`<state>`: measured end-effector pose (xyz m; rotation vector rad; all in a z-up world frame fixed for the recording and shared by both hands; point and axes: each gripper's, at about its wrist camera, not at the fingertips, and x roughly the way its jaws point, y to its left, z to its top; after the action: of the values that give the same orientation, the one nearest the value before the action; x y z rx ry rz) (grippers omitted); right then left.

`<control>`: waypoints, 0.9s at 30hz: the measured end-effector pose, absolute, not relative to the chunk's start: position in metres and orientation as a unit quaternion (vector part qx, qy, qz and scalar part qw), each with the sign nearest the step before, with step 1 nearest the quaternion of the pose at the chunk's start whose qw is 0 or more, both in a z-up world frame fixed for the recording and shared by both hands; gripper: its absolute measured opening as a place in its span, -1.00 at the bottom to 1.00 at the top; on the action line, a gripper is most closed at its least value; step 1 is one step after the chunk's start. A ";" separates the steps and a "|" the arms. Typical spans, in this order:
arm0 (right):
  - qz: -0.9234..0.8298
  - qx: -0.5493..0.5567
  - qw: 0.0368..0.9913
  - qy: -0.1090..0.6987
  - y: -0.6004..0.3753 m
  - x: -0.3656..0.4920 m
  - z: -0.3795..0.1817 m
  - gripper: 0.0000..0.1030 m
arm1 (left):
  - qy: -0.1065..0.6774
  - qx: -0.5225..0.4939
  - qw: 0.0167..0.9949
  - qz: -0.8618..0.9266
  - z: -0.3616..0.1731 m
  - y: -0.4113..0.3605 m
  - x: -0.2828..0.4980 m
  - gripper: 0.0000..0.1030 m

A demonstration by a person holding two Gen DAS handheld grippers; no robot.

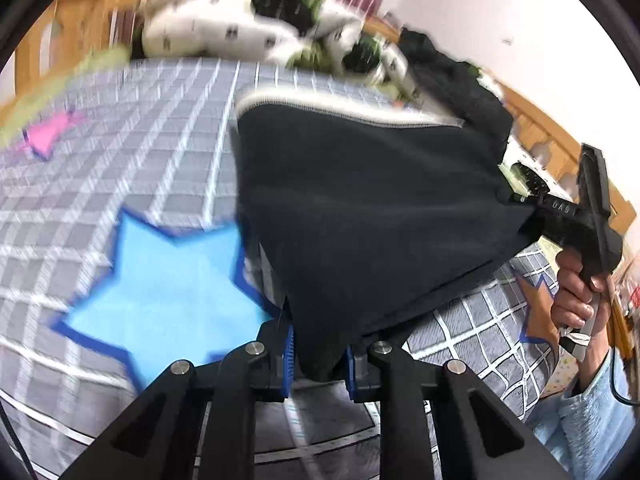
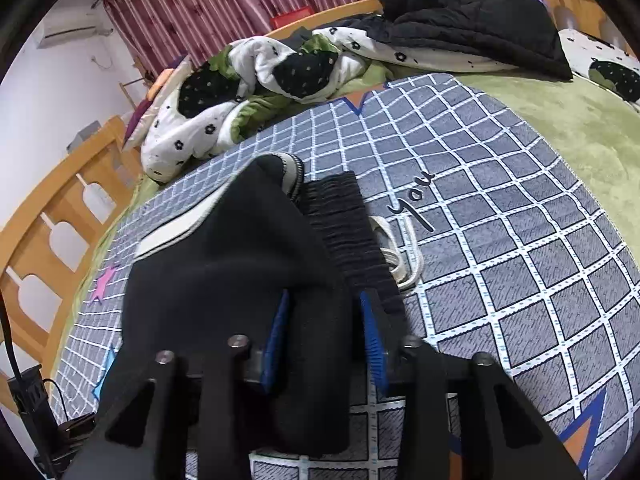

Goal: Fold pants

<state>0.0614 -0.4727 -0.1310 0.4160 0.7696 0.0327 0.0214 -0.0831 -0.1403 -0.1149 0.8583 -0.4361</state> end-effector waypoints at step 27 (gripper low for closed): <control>0.026 0.106 0.892 0.439 -0.446 0.130 -0.137 0.35 | 0.472 -0.082 0.850 -0.219 -0.130 -0.061 0.121 0.34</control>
<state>0.1298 -0.4455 -0.1373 0.2206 0.9114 0.0539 0.1215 -0.0609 -0.1296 -0.1734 0.9944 -0.4622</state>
